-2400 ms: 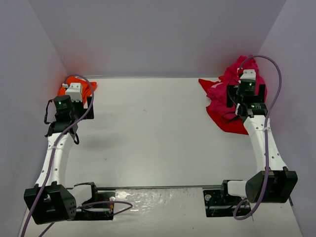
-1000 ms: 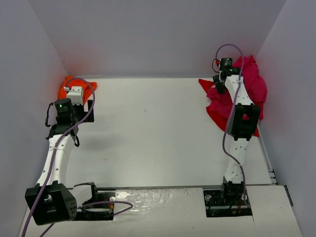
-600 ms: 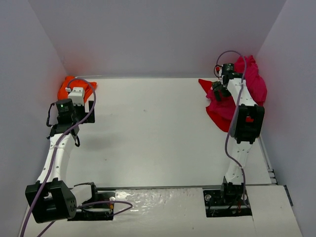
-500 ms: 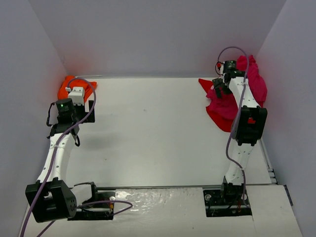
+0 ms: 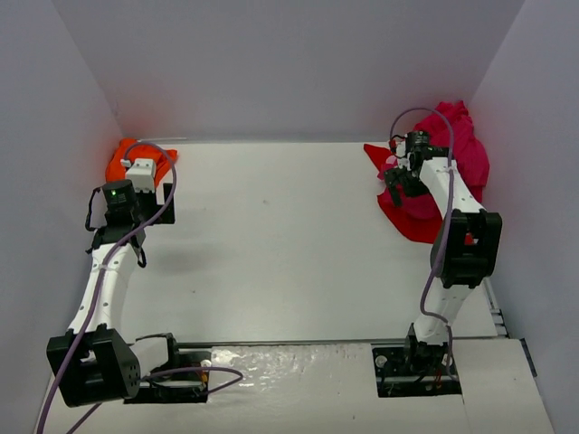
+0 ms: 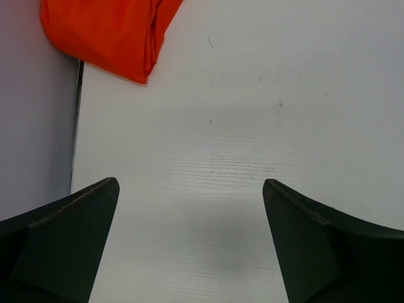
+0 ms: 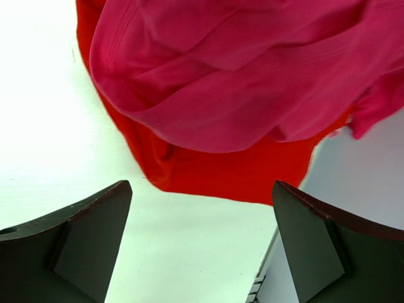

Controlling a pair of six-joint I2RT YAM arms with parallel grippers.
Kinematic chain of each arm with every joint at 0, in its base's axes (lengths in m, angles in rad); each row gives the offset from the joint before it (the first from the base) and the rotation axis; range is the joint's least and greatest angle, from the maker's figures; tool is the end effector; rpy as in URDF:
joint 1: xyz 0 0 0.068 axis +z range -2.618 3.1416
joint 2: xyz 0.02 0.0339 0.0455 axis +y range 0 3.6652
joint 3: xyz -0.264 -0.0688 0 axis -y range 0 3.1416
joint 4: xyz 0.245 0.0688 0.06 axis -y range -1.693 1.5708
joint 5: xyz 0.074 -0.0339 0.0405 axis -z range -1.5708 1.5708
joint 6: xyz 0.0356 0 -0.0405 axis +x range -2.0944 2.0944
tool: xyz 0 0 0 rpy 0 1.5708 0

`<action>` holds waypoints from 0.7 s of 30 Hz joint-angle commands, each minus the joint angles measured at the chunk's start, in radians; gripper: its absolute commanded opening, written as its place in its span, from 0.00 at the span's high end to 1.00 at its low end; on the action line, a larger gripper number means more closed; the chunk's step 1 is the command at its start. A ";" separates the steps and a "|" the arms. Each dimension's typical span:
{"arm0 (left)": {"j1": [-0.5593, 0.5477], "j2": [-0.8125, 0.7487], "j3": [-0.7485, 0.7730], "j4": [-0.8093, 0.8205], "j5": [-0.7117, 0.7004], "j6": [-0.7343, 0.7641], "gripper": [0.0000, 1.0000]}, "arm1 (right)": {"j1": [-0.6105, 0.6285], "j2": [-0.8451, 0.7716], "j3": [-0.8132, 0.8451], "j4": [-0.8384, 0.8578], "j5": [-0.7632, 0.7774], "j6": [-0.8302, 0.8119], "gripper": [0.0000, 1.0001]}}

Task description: Fold and stack the t-shirts

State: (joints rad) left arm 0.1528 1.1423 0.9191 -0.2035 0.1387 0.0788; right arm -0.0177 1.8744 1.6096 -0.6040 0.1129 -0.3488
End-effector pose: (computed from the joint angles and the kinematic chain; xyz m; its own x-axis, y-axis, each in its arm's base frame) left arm 0.2597 0.0350 0.3127 -0.4099 0.0158 -0.9120 0.0059 0.9999 0.0146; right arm 0.4216 -0.0115 0.2757 -0.7483 -0.3264 -0.5775 -0.1760 0.9371 -0.3015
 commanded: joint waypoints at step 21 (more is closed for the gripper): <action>0.008 -0.033 -0.005 0.078 0.012 0.016 0.03 | 0.012 0.209 0.287 0.035 0.103 0.034 1.00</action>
State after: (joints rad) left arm 0.1528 1.1358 0.8944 -0.1933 0.1524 0.0792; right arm -0.0120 2.2064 1.8086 -0.5872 0.1654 -0.3183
